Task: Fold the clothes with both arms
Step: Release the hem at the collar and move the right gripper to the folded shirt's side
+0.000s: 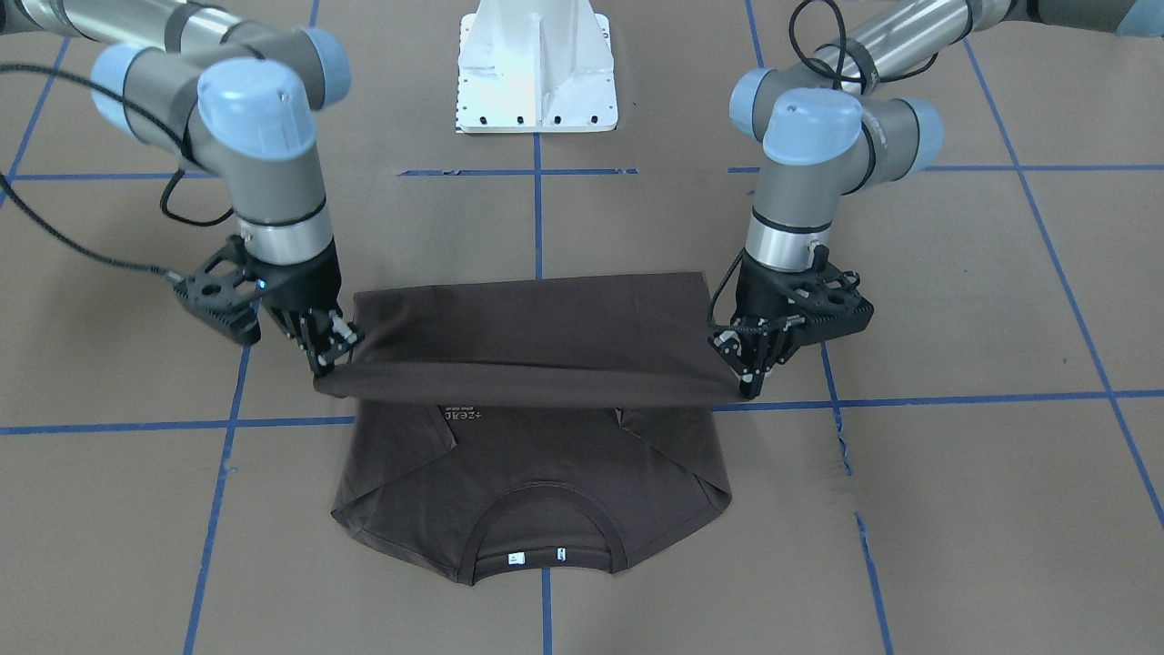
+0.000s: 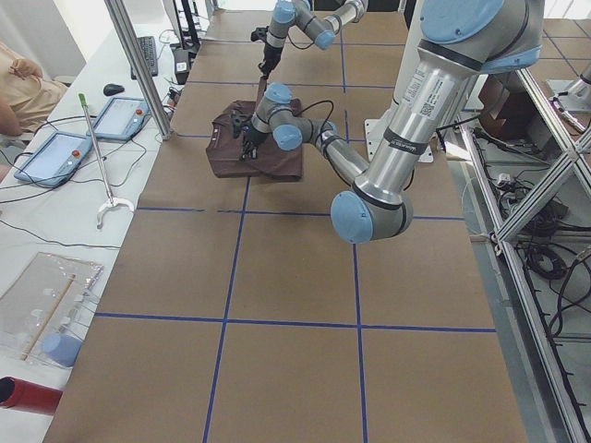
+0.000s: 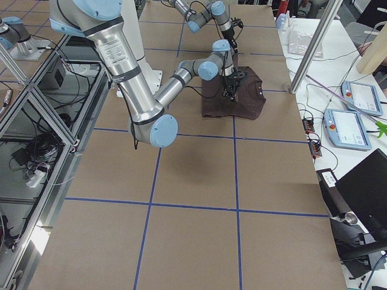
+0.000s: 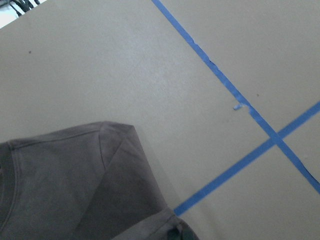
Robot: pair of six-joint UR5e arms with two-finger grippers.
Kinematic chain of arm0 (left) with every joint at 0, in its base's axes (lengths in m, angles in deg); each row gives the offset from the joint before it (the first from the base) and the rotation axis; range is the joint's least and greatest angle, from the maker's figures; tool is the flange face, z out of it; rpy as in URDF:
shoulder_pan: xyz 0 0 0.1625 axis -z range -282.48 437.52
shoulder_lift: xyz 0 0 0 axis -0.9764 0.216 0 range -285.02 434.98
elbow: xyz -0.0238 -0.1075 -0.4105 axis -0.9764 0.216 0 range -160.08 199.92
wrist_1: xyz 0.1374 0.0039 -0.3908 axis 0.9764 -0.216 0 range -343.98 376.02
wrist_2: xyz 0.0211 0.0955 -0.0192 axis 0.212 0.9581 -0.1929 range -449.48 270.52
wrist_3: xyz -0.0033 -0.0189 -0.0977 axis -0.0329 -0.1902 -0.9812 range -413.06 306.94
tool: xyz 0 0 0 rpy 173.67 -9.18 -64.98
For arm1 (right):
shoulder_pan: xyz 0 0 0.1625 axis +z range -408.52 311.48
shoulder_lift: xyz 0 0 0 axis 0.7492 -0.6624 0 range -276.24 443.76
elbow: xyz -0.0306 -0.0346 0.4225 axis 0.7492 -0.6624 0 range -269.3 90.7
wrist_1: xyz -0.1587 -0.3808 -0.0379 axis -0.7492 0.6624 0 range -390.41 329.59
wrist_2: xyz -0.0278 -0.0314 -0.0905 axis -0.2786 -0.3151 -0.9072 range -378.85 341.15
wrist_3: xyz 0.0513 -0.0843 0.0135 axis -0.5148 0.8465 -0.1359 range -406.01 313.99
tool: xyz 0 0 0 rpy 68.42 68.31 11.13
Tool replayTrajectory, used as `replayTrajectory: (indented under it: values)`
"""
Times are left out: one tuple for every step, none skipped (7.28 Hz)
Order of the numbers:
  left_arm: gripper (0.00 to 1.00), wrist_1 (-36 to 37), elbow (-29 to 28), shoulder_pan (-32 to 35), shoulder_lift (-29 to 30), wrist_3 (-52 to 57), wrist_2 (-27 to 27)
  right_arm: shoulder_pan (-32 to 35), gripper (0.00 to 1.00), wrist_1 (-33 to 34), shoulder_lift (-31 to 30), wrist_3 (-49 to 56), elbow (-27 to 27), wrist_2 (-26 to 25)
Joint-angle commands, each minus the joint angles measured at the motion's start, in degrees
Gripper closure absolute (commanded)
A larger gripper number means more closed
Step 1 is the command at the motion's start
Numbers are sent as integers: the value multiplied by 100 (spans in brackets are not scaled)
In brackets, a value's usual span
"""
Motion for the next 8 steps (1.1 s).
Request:
replayTrajectory:
  values:
    - [100,-236,-823,131,498,39,30,177,100,-747,640,172,-1420,15]
    - [100,-716,-1200,140,517,47,230,203,100,-1035,799,208,-1895,7]
    - [100,-973,-1578,140,674,47,267,246,100,-1464,827,251,-2230,7]
    - [90,-1011,-1808,192,815,152,267,256,100,-1642,993,269,-2530,-19]
    - [71,-1011,-1932,210,825,283,267,264,83,-1653,1064,261,-2637,-46]
    - [68,-1020,-1933,228,851,276,267,360,73,-1661,1082,235,-2595,-20]
    - [62,-1011,-1898,263,851,276,259,379,57,-1653,1074,226,-2411,33]
    - [60,-1002,-1733,281,834,224,224,414,54,-1496,865,165,-1800,407]
